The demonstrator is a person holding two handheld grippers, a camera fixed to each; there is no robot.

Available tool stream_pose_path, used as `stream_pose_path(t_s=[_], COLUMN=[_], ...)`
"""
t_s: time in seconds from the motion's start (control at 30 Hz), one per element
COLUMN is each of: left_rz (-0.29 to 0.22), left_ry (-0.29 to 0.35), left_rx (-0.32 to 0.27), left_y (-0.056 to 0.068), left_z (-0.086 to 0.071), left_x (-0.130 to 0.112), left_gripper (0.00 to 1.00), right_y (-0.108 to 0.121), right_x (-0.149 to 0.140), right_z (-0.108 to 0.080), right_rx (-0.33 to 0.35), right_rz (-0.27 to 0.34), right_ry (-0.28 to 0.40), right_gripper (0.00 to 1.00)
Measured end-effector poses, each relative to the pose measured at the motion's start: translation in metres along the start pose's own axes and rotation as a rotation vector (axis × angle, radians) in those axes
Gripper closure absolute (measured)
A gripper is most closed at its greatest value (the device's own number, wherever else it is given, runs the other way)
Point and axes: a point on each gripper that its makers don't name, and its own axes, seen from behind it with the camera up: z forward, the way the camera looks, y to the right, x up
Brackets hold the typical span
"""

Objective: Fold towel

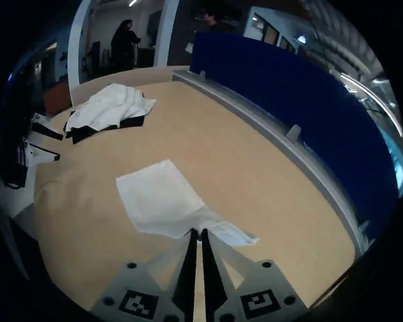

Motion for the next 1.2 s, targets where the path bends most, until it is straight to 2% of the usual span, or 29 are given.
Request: stream_pose_path(t_s=[0.5,0.8,1.0,1.2], left_rz=[-0.011,-0.004,-0.012,-0.016], left_ry=[0.01,0.012,0.023,0.032], left_rx=[-0.002,0.002,0.007,0.026], left_y=[0.003,0.004,0.006,0.002], left_z=[0.0,0.0,-0.002,-0.006], left_x=[0.003,0.002,0.003,0.002], left_gripper=[0.09,0.09,0.09,0.09], right_y=[0.001,-0.003,-0.018,-0.045], right_x=[0.006,0.019,0.031,0.047], right_z=[0.007,0.014,0.028,0.049], right_rx=[0.01,0.031,0.066,0.116], right_rz=[-0.015,-0.061,-0.114,-0.166], right_ry=[-0.003,-0.004,-0.012,-0.013], right_gripper=[0.94,0.94,0.94,0.94])
